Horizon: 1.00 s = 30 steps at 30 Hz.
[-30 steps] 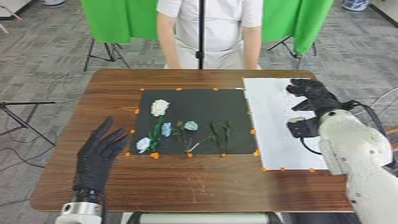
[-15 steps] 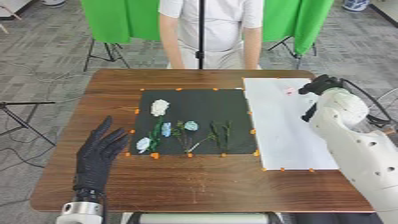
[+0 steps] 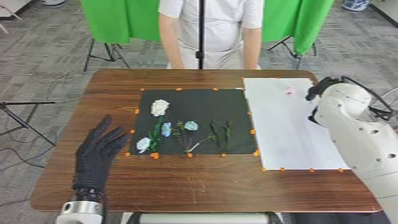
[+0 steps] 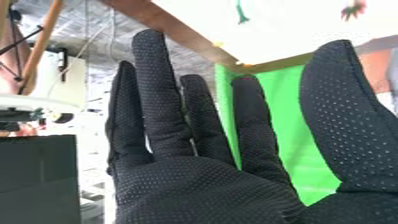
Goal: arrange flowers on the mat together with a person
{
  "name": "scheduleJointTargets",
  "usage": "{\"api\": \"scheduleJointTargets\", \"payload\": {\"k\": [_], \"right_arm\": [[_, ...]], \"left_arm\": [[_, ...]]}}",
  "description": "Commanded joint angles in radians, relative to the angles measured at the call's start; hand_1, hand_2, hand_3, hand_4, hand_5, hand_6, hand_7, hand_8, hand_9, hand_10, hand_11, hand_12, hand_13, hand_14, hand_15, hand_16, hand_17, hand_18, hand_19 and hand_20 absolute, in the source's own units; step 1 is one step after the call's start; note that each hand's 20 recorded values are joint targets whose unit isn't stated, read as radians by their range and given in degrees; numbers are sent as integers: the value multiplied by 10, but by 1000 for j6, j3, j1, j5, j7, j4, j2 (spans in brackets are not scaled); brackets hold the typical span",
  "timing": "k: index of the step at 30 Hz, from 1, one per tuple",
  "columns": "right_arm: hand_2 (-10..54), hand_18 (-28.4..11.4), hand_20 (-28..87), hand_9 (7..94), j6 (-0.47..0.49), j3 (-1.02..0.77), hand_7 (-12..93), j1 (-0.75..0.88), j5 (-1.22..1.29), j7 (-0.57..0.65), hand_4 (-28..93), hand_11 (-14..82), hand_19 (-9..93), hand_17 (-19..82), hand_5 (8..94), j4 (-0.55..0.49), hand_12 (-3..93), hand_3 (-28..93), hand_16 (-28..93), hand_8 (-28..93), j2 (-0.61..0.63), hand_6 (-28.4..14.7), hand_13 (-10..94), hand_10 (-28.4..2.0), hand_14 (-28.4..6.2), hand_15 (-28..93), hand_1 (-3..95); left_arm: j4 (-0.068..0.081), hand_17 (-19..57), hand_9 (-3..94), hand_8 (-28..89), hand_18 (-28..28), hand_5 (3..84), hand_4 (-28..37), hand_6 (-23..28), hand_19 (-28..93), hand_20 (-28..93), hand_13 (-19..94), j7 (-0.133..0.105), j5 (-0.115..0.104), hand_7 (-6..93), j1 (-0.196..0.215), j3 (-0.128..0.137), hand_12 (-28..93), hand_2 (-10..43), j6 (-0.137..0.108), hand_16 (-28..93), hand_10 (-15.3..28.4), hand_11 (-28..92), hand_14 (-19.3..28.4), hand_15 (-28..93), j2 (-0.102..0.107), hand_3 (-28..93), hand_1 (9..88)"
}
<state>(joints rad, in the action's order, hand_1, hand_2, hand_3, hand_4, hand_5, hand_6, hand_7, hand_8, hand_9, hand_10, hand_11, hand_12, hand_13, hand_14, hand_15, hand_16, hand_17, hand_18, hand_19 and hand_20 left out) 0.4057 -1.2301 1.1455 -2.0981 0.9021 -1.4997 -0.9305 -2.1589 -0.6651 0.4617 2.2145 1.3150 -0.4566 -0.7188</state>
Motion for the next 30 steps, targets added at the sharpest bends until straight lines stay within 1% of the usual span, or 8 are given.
{"api": "scheduleJointTargets", "payload": {"k": [1, 6, 8, 11, 17, 21, 25, 30], "right_arm": [[-61, -173, 93, 385, 77, 11, 159, 20, -21, -32, -282, 75, 634, 117, 340, 28, 118, 820, 83, -147, -9, 46, 480, -137, -150, 425, 314], [-66, -173, 92, 387, 100, 25, 162, 1, -11, -23, -283, 75, 633, 116, 343, 58, 117, 820, 85, -150, -12, 49, 480, -133, -148, 422, 317], [-67, -173, 92, 398, 106, 31, 165, -7, -29, -42, -283, 77, 635, 119, 353, 68, 117, 815, 85, -151, -12, 50, 486, -127, -148, 421, 321], [-74, -171, 91, 439, 97, 52, 160, -20, -65, -70, -283, 88, 644, 126, 382, 82, 114, 806, 85, -154, -10, 48, 510, -108, -144, 416, 336], [-95, -150, 69, 683, 5, 118, 166, -23, -193, -149, -283, 134, 712, 198, 596, 107, 125, 724, 141, -138, 7, 53, 653, -66, -73, 383, 480], [-95, -133, 16, 908, 1, 107, 181, 6, -221, -174, -283, 74, 798, 269, 813, 99, 287, 554, 292, -18, 2, 50, 784, -53, -16, 339, 630], [-95, -143, -3, 937, -24, 97, 171, 33, -219, -172, -283, 173, 845, 304, 871, 80, 282, 486, 287, 6, 1, 53, 848, -47, -8, 379, 681], [-95, -149, -17, 937, -130, 96, 168, 56, -241, -181, -283, 193, 851, 306, 883, 26, 277, 493, 297, 12, 13, 53, 858, -49, -9, 370, 678]], "left_arm": [[0, -71, 295, -96, 205, 277, -283, 63, 524, 134, 236, 5, 3, 113, 3, -1, 111, 141, 16, -48, 189, 206, 237, 359, -10, 684, 163], [6, -71, 295, -95, 205, 277, -283, 63, 524, 134, 236, 8, 2, 114, -8, -4, 111, 141, 31, -47, 190, 207, 237, 359, -18, 685, 163], [6, -71, 296, -96, 205, 277, -283, 63, 524, 133, 236, -13, -21, 115, -11, -15, 111, 141, 30, -48, 190, 207, 237, 360, -3, 685, 163], [5, -71, 296, -96, 205, 277, -283, 63, 524, 133, 236, -14, -20, 115, -8, -14, 111, 141, 25, -48, 189, 207, 237, 359, -1, 685, 163], [8, -71, 295, -96, 206, 277, -283, 63, 524, 134, 236, -32, -34, 114, -26, -30, 111, 140, 23, -48, 190, 208, 237, 359, 15, 685, 164], [10, -71, 295, -96, 205, 277, -283, 63, 524, 133, 236, -29, -32, 114, -29, -33, 111, 140, 27, -48, 190, 208, 236, 359, 14, 685, 164], [9, -71, 295, -96, 205, 277, -283, 63, 524, 133, 236, -46, -47, 114, -29, -44, 111, 141, 20, -48, 189, 208, 236, 358, 28, 682, 166], [7, -71, 295, -96, 205, 278, -283, 63, 524, 132, 237, -37, -41, 114, -18, -34, 111, 141, 21, -48, 189, 207, 237, 360, 24, 683, 165]]}}
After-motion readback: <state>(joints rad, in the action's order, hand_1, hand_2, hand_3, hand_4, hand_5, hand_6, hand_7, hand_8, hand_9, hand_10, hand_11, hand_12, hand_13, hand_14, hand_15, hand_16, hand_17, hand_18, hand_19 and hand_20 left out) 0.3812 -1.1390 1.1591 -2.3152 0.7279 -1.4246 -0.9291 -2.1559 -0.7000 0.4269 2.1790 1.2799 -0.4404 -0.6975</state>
